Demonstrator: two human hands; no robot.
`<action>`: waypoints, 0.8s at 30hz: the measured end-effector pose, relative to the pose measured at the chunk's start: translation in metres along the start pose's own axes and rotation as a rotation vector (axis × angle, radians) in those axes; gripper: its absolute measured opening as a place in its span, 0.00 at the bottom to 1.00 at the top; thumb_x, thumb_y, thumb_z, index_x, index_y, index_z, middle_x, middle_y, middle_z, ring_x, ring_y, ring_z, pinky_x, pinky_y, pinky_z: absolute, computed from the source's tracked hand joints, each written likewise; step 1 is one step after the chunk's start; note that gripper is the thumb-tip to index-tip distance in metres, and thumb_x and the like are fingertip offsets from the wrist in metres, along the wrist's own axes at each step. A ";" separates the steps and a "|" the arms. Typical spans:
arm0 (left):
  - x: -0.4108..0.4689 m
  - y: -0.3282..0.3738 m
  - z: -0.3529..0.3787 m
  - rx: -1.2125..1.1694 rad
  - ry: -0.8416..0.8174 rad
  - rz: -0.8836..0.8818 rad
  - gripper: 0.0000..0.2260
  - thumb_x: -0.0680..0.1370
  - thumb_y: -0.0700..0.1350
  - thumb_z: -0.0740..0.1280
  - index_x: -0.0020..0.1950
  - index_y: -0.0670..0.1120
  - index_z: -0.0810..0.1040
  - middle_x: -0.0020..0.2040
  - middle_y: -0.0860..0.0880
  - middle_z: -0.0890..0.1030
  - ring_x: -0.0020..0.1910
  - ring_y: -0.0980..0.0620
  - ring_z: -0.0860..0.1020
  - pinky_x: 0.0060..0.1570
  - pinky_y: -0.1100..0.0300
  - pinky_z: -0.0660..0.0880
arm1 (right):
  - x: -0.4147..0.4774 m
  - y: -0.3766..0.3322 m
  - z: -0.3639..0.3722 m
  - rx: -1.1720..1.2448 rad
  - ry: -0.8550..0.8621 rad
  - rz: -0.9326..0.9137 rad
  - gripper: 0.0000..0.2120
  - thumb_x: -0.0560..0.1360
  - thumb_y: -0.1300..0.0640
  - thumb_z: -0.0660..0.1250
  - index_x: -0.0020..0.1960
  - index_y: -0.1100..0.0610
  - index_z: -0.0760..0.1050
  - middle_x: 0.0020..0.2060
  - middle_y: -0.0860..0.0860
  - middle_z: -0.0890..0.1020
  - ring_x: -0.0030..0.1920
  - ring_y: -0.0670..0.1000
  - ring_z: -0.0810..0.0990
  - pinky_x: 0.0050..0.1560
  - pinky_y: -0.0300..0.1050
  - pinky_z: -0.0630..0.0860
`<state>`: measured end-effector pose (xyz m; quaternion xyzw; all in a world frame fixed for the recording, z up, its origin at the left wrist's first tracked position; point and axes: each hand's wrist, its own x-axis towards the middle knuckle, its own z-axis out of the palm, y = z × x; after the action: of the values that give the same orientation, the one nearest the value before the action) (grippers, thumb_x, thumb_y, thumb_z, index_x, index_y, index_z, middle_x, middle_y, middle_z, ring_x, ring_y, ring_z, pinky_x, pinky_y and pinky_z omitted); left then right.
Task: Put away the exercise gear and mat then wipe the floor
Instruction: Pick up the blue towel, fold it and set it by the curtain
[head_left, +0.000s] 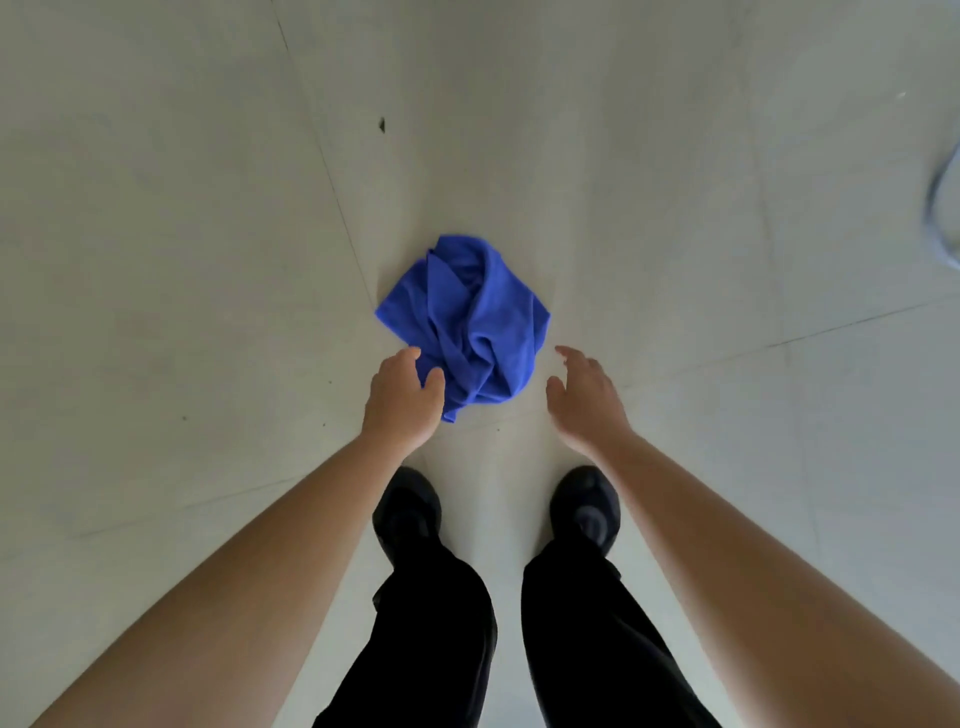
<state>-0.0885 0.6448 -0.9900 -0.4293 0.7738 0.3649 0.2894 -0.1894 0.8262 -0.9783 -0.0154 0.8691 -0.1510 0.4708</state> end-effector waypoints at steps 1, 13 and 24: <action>0.015 -0.004 0.013 -0.035 0.001 -0.017 0.19 0.80 0.49 0.59 0.68 0.42 0.69 0.62 0.44 0.76 0.61 0.42 0.75 0.53 0.54 0.69 | 0.016 0.004 0.012 0.031 0.002 0.005 0.23 0.82 0.55 0.54 0.77 0.53 0.61 0.71 0.55 0.70 0.69 0.57 0.71 0.63 0.48 0.67; 0.029 -0.065 0.086 -0.185 -0.092 -0.142 0.09 0.79 0.41 0.57 0.41 0.42 0.71 0.35 0.48 0.73 0.36 0.47 0.71 0.35 0.56 0.67 | 0.056 0.013 0.083 0.816 -0.140 0.268 0.14 0.79 0.54 0.57 0.48 0.61 0.78 0.41 0.50 0.77 0.43 0.50 0.74 0.48 0.44 0.72; -0.045 -0.026 -0.035 -0.552 0.196 -0.218 0.08 0.77 0.37 0.55 0.39 0.42 0.69 0.31 0.45 0.70 0.31 0.49 0.65 0.30 0.63 0.65 | -0.019 -0.026 0.005 1.448 -0.069 0.325 0.14 0.77 0.62 0.50 0.34 0.55 0.63 0.29 0.51 0.69 0.32 0.53 0.68 0.38 0.46 0.72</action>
<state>-0.0492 0.6274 -0.9444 -0.6053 0.6190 0.4850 0.1235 -0.1782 0.8036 -0.9583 0.4227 0.5281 -0.6141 0.4067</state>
